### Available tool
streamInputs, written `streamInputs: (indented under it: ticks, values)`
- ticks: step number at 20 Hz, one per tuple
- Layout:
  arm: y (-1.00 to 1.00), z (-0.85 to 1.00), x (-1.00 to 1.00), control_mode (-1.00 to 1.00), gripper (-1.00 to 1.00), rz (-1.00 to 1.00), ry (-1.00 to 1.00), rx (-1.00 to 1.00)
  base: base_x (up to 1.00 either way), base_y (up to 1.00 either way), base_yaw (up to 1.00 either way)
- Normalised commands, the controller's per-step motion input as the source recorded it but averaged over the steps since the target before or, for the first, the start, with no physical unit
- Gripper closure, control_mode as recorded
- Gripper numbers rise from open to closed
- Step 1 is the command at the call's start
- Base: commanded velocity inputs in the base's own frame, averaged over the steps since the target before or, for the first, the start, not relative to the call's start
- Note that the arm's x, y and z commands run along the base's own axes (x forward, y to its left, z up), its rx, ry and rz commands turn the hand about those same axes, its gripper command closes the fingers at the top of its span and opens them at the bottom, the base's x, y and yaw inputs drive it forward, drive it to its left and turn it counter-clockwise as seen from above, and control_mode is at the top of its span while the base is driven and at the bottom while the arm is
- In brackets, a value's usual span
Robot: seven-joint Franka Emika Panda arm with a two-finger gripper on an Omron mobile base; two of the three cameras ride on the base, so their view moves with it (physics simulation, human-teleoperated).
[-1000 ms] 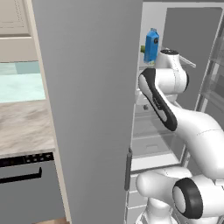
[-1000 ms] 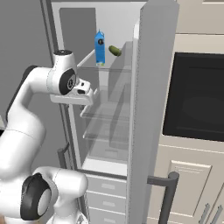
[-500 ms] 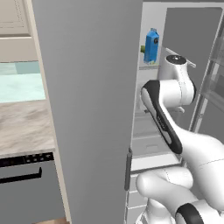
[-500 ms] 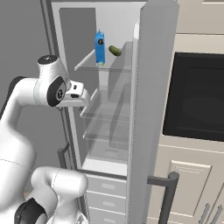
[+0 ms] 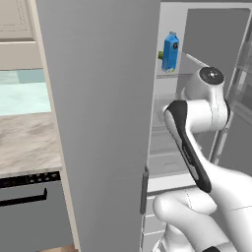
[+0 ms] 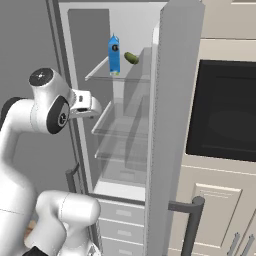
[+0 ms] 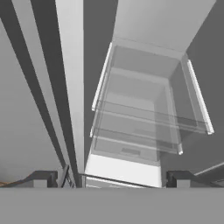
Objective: Take out the milk from the fridge and place it on the tray on the counter. Then take the sugar cube near the tray and place it in the tray.
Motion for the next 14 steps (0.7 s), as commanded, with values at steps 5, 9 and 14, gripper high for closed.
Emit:
streamInputs:
  ticks: [5,9,14]
  values:
    - [-0.05,0.43,0.0,-1.0,-1.0,0.0,-0.17,0.02,0.0,0.0,0.0]
    - [0.0,0.38,0.0,-1.0,-1.0,0.0,-0.32,-0.01,0.0,0.0,0.0]
    - [-0.03,0.37,0.0,-1.0,-1.0,0.03,-0.17,0.0,0.0,0.0,0.0]
